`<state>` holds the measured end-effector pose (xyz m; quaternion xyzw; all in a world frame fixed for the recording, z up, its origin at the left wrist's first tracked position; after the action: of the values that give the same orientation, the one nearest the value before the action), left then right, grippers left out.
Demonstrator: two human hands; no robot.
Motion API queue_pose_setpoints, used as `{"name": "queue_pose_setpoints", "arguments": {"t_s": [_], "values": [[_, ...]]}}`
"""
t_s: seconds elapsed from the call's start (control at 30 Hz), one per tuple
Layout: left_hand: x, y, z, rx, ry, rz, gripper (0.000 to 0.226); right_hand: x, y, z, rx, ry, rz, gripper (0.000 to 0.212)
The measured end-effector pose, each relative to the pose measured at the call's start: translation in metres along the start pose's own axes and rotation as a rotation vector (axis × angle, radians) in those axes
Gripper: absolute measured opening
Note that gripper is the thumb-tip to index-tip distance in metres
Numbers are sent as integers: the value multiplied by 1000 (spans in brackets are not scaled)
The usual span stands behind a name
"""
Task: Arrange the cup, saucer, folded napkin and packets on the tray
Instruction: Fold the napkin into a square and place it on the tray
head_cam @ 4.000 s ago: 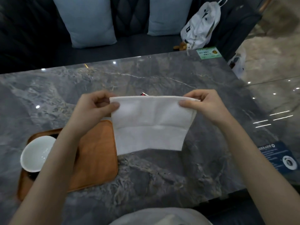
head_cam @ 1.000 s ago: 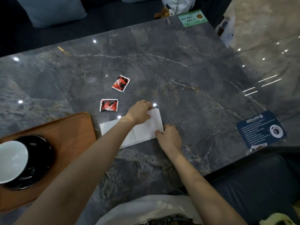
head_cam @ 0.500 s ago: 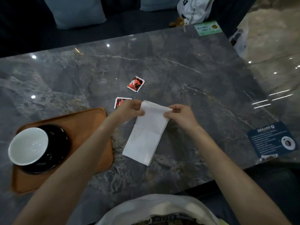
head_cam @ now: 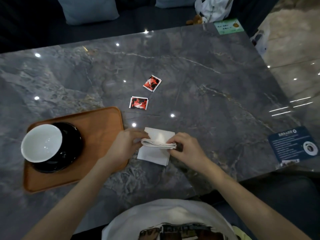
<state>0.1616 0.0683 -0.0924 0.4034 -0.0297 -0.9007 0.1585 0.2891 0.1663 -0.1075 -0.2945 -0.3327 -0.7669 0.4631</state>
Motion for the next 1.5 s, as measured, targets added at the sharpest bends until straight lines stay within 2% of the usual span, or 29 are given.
{"name": "queue_pose_setpoints", "arguments": {"t_s": [0.27,0.4,0.47,0.53,0.57,0.63,0.7,0.77,0.93,1.03,1.1,1.17,1.23,1.37,1.5], "values": [[12,21,-45,148,-438,-68,43,-6,24,-42,-52,308,81,21],[22,30,-65,245,-566,-10,55,-5,33,-65,49,468,128,31],[24,32,-68,274,-550,25,47,-4,37,-70,80,527,148,34],[13,28,-62,221,-479,50,28,-1,38,-61,18,471,161,33],[7,23,-56,172,-439,67,27,-1,36,-53,-44,428,156,33],[1,11,-50,116,-410,100,40,0,27,-37,-162,394,112,36],[-3,2,-56,101,-484,83,46,-4,17,-31,-184,436,5,41],[1,-2,-71,147,-538,66,51,-11,9,-39,-117,504,-93,47],[19,3,-96,241,-621,162,55,-34,6,-64,66,629,-196,57],[19,1,-95,207,-547,137,54,-37,3,-65,92,614,-136,59],[18,-1,-90,207,-380,123,53,-34,-1,-56,54,491,-97,58],[16,-2,-71,81,-227,140,51,-32,-4,-37,-45,393,-109,55],[21,-1,-52,-29,-111,229,43,-34,-8,-23,-76,416,-137,55],[35,-8,-44,-62,19,393,47,-42,-22,-23,115,524,-164,59],[42,-14,-50,-53,83,480,51,-41,-26,-20,120,445,-118,47]]}}
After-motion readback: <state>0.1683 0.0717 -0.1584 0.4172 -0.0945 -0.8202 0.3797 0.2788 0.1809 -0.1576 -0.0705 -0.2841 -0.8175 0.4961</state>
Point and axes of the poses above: each hand's wrist, its own y-axis away from the middle knuckle, its own z-axis out of the back of the hand, x = y × z, the point moved 9 cm from there along -y, towards the middle knuckle, and after that the axes turned 9 degrees about x, right-handed, at the moved point
